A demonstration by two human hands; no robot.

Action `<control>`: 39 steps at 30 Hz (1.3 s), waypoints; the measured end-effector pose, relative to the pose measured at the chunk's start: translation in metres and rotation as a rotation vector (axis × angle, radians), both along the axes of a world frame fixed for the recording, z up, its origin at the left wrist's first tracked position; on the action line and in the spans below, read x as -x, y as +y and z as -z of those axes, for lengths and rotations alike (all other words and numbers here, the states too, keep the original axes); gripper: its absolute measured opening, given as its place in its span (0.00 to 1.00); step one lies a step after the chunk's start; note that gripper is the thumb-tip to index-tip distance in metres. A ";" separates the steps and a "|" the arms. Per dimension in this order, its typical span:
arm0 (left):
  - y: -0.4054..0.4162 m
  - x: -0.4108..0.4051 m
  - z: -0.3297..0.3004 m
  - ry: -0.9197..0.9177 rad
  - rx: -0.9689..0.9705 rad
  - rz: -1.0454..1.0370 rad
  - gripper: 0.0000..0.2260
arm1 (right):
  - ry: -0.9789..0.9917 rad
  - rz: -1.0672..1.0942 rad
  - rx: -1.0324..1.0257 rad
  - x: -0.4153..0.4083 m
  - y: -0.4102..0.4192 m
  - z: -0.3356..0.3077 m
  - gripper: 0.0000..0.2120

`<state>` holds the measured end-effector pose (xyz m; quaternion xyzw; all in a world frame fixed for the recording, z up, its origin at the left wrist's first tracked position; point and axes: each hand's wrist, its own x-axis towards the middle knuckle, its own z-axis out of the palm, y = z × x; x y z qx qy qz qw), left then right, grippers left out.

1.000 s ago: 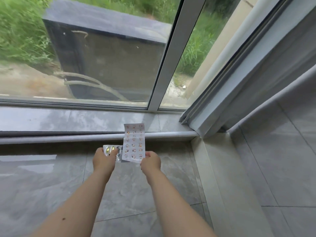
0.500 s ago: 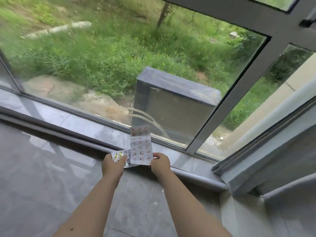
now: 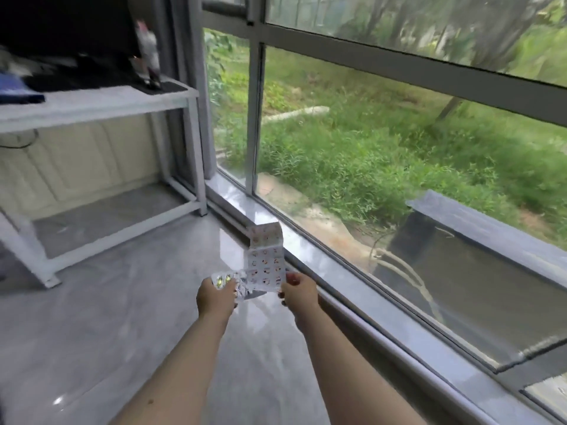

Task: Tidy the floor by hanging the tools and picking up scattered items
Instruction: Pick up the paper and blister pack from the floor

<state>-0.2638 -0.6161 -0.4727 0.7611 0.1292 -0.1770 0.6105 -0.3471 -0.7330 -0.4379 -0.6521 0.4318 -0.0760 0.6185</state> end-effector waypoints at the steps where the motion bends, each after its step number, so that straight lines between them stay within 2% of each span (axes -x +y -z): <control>1: 0.034 -0.017 -0.006 -0.011 -0.010 -0.040 0.15 | -0.011 -0.040 -0.010 -0.021 0.031 -0.007 0.09; 8: 0.218 -0.096 -0.032 -0.046 -0.070 -0.270 0.17 | -0.050 -0.322 -0.027 -0.128 0.195 -0.035 0.08; 12: 0.321 -0.134 -0.042 -0.059 -0.070 -0.431 0.14 | -0.029 -0.524 0.003 -0.188 0.289 -0.043 0.13; 19: 0.467 -0.190 -0.050 -0.076 -0.059 -0.710 0.19 | -0.018 -0.806 0.019 -0.285 0.437 -0.045 0.15; 26: 0.607 -0.274 -0.070 -0.074 0.002 -0.939 0.17 | -0.051 -1.014 0.068 -0.402 0.590 -0.048 0.15; 31: 0.698 -0.307 -0.062 -0.018 -0.039 -1.069 0.19 | -0.068 -1.161 0.131 -0.459 0.685 -0.046 0.13; 39: 0.837 -0.332 -0.024 0.020 -0.033 -1.166 0.12 | 0.001 -1.317 0.127 -0.501 0.826 -0.020 0.14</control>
